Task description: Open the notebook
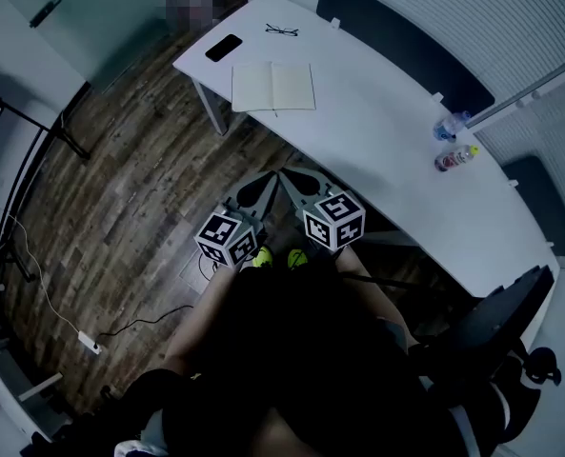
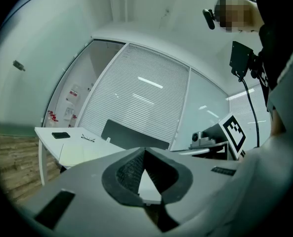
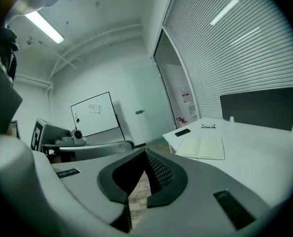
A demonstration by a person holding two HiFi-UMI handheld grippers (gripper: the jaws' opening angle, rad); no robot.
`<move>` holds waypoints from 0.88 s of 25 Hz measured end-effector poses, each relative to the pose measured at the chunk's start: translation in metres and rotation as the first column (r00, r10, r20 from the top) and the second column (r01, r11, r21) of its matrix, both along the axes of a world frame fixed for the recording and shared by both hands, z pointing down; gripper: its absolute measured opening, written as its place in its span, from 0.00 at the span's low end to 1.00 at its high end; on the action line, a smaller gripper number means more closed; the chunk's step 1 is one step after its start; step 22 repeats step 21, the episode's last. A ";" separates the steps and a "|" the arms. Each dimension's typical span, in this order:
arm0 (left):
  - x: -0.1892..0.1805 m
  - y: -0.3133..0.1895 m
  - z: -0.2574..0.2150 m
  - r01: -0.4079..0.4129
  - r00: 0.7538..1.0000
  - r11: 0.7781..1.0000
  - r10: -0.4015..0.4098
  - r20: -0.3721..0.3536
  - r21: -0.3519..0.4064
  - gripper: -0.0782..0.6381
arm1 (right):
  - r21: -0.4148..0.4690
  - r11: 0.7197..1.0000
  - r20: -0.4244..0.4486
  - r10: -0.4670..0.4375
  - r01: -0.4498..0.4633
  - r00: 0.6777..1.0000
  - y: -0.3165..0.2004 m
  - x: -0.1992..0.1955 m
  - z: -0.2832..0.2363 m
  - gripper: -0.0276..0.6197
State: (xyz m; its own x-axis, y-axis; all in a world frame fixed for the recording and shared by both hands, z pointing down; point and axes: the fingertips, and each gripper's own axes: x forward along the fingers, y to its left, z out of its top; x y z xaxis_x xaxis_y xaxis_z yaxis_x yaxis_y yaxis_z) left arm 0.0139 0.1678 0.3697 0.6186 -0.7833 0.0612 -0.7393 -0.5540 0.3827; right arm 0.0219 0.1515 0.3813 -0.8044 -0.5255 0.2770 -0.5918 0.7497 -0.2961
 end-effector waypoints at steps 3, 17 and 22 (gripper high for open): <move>-0.001 -0.003 -0.004 -0.002 1.000 1.000 0.002 -0.003 0.002 0.09 | 0.007 1.000 0.004 -0.002 0.002 1.000 -0.004 -0.001 -0.003 0.05; -0.004 -0.009 -0.006 -0.019 0.999 1.000 0.019 -0.028 0.003 0.09 | 0.032 0.999 -0.012 0.000 0.001 1.000 -0.009 -0.005 -0.006 0.05; -0.006 -0.008 -0.007 -0.019 0.999 1.000 0.019 -0.038 0.002 0.09 | 0.037 0.999 -0.017 -0.002 0.002 1.000 -0.008 -0.007 -0.008 0.05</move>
